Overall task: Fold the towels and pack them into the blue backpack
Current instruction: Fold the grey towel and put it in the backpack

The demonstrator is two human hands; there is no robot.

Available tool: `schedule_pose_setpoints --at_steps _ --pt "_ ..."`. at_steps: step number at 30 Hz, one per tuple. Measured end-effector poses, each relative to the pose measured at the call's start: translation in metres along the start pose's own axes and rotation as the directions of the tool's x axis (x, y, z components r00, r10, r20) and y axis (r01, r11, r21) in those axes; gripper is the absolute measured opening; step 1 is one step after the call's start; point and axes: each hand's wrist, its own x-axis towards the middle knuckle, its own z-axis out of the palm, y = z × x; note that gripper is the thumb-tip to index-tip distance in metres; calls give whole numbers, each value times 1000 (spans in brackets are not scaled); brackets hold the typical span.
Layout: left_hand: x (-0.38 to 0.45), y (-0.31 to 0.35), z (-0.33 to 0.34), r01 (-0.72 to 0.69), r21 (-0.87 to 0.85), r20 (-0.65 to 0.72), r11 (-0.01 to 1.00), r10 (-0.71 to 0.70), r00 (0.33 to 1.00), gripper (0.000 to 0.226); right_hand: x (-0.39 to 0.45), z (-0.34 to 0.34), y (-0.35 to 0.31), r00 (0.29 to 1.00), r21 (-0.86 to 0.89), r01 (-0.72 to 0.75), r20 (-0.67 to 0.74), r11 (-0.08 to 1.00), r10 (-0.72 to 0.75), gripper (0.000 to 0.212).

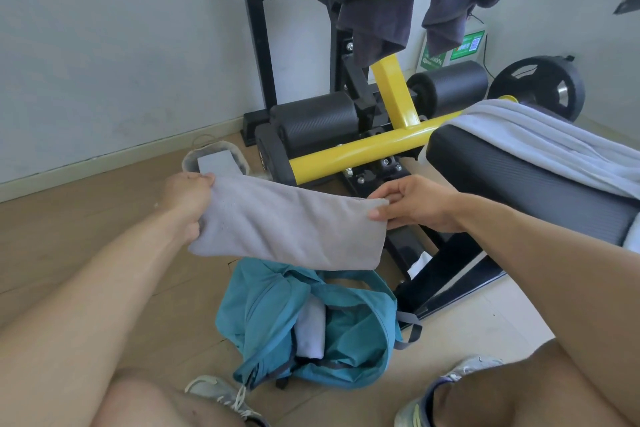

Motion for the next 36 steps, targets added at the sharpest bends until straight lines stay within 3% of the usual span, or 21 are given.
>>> schedule_pose_setpoints --at_steps 4,7,11,16,19,23,25,29,32,36 --pt "-1 1 -1 -9 10 0 1000 9 1000 12 1 -1 0 997 16 5 -74 1000 -4 23" --pt "0 0 -4 -1 29 6 1000 1 1000 9 2 -2 0 998 47 -36 -46 998 38 16" --pt "-2 0 -2 1 44 6 999 -1 1000 10 0 -3 0 991 77 -125 -36 989 128 20" --pt "-4 0 -1 12 83 4 996 -13 1000 11 1 -3 -4 987 139 -133 -72 981 144 22" --pt "-8 -1 -1 21 94 62 995 -27 998 15 1 -5 -4 979 101 -190 -57 977 197 34" --pt "-19 -1 2 20 100 176 995 -37 984 10 -2 5 -7 958 44 -268 -92 962 271 31" --pt "-27 2 8 -12 129 239 992 -20 971 17 -4 17 -15 959 29 -256 -121 966 258 26" --pt "-51 8 32 -155 221 342 963 72 937 4 -9 48 -33 968 -65 -151 -214 986 134 16" --pt "-70 11 50 -277 280 403 919 150 903 4 -10 70 -41 955 -177 -107 -291 978 51 21" --pt "-92 16 67 -308 230 455 923 178 873 12 -13 86 -47 950 -199 -43 -310 979 -22 34"
